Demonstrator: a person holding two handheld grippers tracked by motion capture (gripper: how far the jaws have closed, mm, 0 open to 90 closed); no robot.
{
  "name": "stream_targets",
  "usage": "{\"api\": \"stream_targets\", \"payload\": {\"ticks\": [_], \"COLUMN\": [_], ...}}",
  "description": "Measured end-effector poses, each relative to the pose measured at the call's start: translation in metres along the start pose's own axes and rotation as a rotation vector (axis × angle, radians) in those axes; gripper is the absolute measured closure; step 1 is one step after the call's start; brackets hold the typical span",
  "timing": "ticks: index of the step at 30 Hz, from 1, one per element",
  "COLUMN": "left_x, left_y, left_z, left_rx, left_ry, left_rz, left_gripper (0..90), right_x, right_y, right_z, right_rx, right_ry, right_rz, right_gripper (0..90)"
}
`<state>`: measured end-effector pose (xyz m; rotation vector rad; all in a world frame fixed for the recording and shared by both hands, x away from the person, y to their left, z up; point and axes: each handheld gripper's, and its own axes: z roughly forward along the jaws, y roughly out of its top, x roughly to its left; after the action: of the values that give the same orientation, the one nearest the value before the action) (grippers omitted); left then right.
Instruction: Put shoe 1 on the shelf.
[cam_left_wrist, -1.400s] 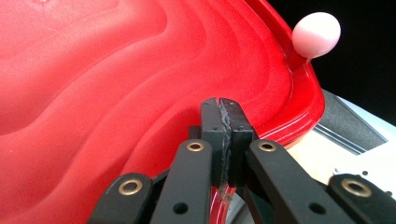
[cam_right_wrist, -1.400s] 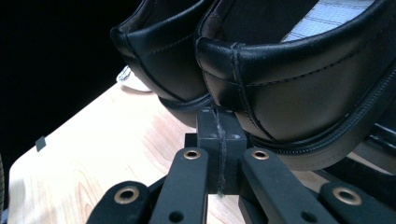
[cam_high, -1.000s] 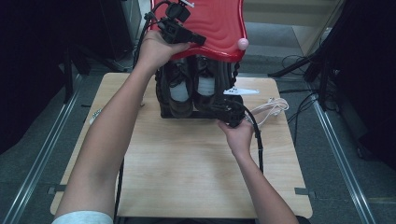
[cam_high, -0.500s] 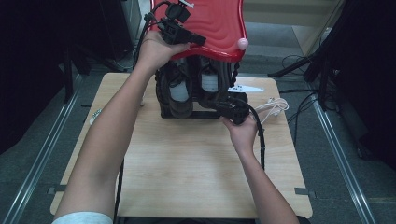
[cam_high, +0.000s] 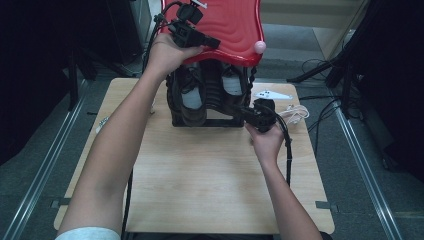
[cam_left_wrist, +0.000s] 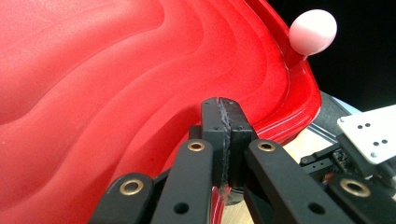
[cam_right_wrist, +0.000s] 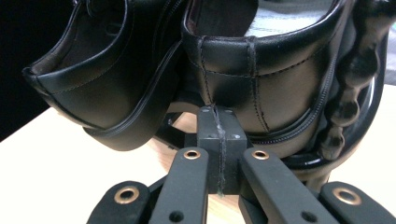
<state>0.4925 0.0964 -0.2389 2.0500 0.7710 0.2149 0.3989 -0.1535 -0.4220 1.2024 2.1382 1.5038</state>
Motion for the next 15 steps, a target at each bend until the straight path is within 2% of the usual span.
{"api": "stream_targets", "payload": {"ticks": [4,9,10,11,12,13,15], "left_x": [0.0,0.0,0.0,0.0,0.0,0.0,0.001], "left_y": [0.0,0.0,0.0,0.0,0.0,0.0,-0.001], "left_z": [0.001,0.001,0.001,0.0,0.0,0.0,0.0], "left_rx": [-0.002,-0.002,-0.002,-0.002,-0.002,-0.001,-0.003], "left_ry": [0.001,-0.001,0.0,0.001,0.001,0.0,-0.003], "left_rz": [-0.002,-0.004,-0.003,-0.002,0.0,0.0,-0.003], "left_gripper": [90.0,90.0,90.0,90.0,90.0,90.0,90.0], "right_x": [-0.002,-0.006,-0.008,-0.008,-0.009,-0.013,-0.012], "right_y": [0.001,0.003,0.006,0.006,0.005,0.0,0.0], "right_z": [0.006,0.008,0.015,0.015,0.02,0.022,0.021], "right_rx": [-0.028,-0.037,0.011,0.011,0.045,0.01,0.02], "right_ry": [0.01,0.026,-0.018,-0.018,-0.033,0.025,0.035], "right_rz": [0.014,0.025,0.031,0.031,0.031,0.087,0.078], "right_gripper": [90.0,90.0,90.0,90.0,90.0,90.0,90.0]}}
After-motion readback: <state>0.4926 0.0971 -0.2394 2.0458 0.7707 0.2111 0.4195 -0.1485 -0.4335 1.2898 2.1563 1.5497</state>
